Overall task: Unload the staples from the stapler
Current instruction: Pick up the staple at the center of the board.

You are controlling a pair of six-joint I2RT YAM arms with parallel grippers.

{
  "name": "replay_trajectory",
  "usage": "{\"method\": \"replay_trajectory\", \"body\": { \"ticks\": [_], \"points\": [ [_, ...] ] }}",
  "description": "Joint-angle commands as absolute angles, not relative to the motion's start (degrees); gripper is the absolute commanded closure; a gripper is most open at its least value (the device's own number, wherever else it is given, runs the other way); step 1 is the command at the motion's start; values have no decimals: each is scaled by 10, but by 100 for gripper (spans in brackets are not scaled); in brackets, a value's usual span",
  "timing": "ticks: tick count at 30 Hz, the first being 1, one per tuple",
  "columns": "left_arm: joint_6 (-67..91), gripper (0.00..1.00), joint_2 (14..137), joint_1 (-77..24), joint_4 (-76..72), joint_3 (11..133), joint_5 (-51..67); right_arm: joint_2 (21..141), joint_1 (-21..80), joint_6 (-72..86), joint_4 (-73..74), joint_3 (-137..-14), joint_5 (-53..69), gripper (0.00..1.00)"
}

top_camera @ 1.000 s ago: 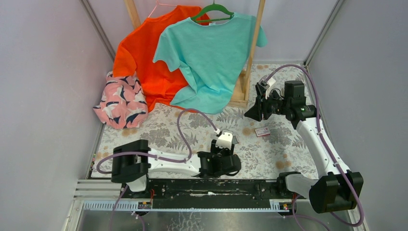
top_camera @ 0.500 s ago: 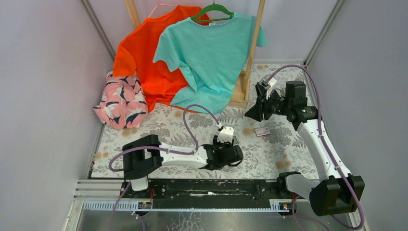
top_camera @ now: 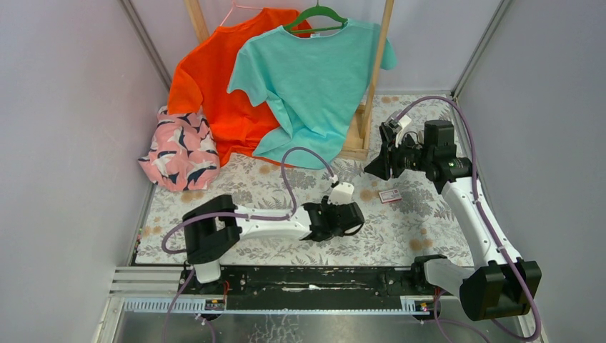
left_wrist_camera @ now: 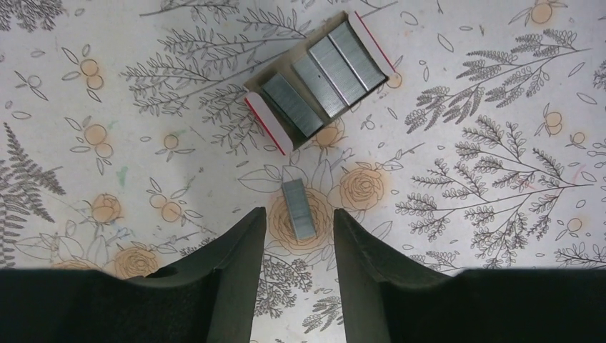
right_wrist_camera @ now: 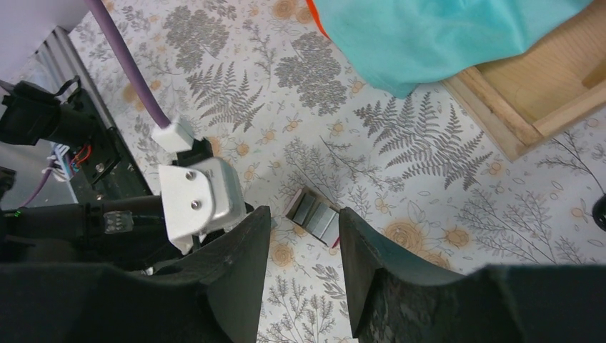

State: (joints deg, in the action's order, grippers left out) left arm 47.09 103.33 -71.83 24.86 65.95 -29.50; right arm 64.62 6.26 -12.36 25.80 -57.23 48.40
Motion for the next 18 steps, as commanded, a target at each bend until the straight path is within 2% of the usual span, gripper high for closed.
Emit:
{"method": "replay_trajectory", "body": {
  "ticks": [1, 6, 18],
  "points": [
    [434, 53, 1001, -685, 276, 664, -221, 636, 59, -114, 237, -573, 435, 52],
    [456, 52, 1010, -659, 280, 672, -168, 621, 51, -101, 225, -568, 424, 52],
    [460, 52, 1072, -646, 354, 744, -132, 617, 49, -109, 229, -571, 424, 51]
  ]
}}
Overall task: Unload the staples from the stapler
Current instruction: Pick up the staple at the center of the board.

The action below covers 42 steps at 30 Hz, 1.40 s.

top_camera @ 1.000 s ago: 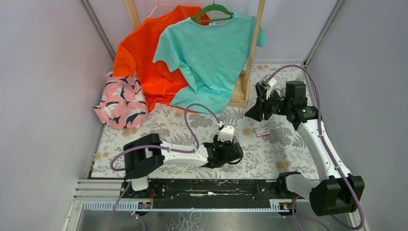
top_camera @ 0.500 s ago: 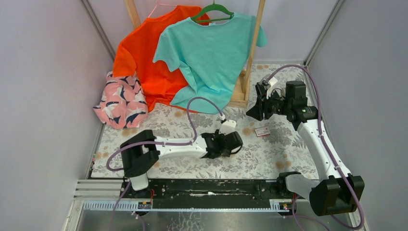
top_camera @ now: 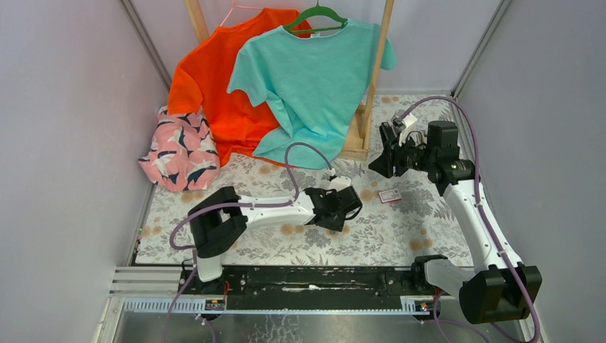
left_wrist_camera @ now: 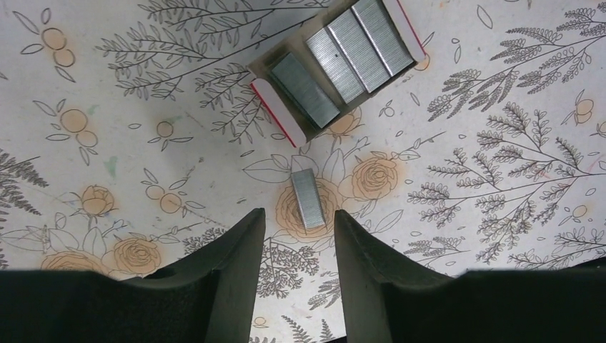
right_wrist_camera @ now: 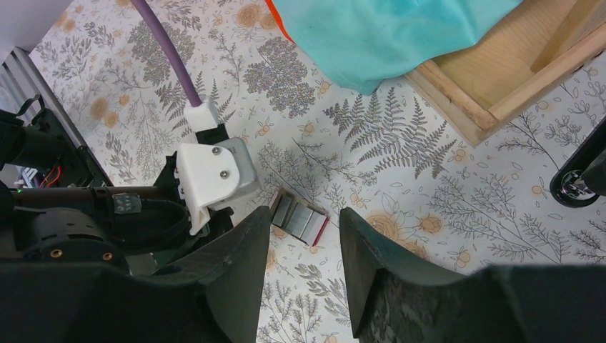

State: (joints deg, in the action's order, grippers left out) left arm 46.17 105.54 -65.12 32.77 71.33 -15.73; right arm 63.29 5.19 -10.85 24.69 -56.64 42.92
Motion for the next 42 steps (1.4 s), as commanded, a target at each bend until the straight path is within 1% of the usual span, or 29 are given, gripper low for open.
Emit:
{"method": "replay_trajectory", "body": {
  "ticks": [1, 12, 20, 37, 42],
  "points": [
    [460, 52, 1076, -646, 353, 747, -129, 614, 49, -110, 228, -571, 421, 51],
    [468, 53, 1104, -626, 355, 763, -115, 609, 49, -113, 226, -569, 421, 51],
    [466, 57, 1116, -620, 355, 762, -89, 606, 49, -114, 225, -568, 420, 52],
    [481, 59, 1134, -620, 367, 753, -75, 604, 49, -116, 225, -568, 427, 51],
    [483, 65, 1141, -620, 367, 756, -70, 602, 49, -116, 225, -569, 428, 51]
  ]
}}
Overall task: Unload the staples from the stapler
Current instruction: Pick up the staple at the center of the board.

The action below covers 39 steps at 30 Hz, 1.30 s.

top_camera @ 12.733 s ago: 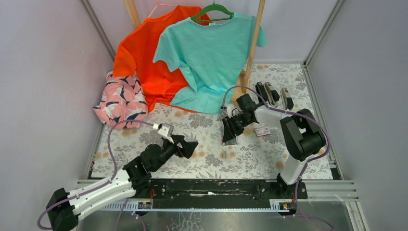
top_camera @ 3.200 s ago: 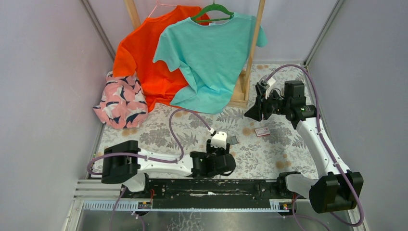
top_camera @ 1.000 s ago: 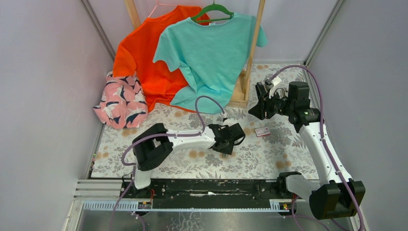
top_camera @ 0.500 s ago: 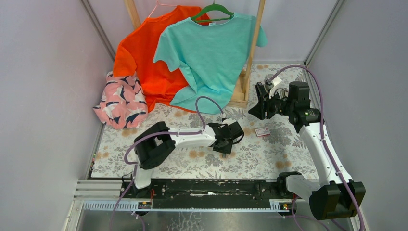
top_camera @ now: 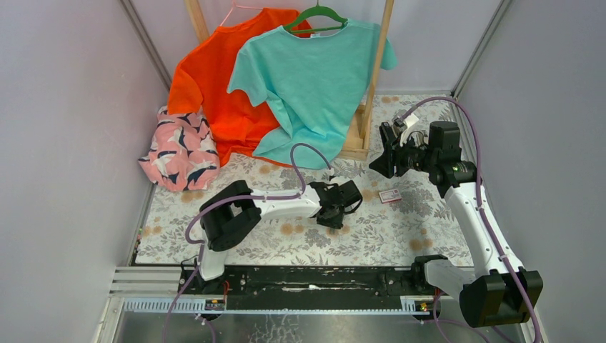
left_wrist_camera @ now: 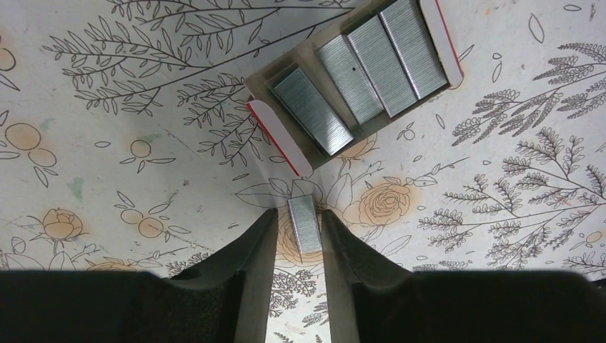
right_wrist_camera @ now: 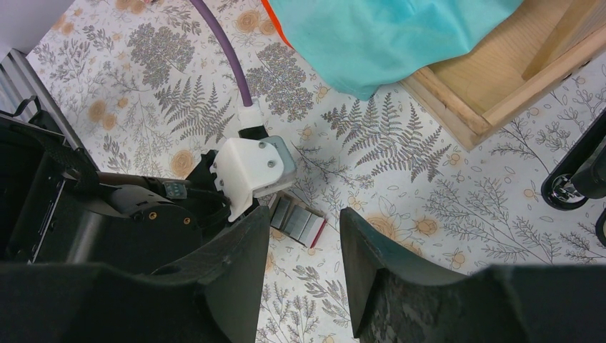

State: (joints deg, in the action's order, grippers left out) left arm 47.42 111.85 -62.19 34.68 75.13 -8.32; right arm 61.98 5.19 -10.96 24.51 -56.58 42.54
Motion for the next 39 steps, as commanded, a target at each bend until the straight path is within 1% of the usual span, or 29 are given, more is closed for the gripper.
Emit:
{"method": "replay_trajectory", "body": {
  "ticks": [1, 7, 9, 13, 14, 21, 26, 30, 36, 39],
  "points": [
    [484, 65, 1141, -620, 367, 756, -67, 601, 49, -116, 224, -568, 428, 51],
    [484, 69, 1137, -620, 366, 753, -59, 597, 49, -116, 222, -567, 428, 51],
    [483, 73, 1132, -620, 366, 754, -57, 597, 49, -115, 222, -567, 429, 51],
    [482, 74, 1123, -620, 365, 757, -62, 596, 49, -115, 222, -567, 431, 51],
    [482, 76, 1120, -620, 363, 757, -63, 596, 49, -115, 222, -566, 431, 51],
    [486, 78, 1078, -620, 324, 726, -60, 602, 49, -110, 220, -564, 445, 51],
    [481, 79, 1014, -620, 247, 668, -31, 604, 49, -106, 214, -559, 478, 51],
    [481, 79, 936, -619, 163, 603, -25, 600, 49, -95, 201, -550, 523, 51],
    [477, 79, 815, -610, -35, 483, -37, 577, 48, -48, 156, -532, 622, 51],
    [480, 79, 753, -606, -139, 433, -45, 563, 47, 20, 88, -510, 694, 51]
  ]
}}
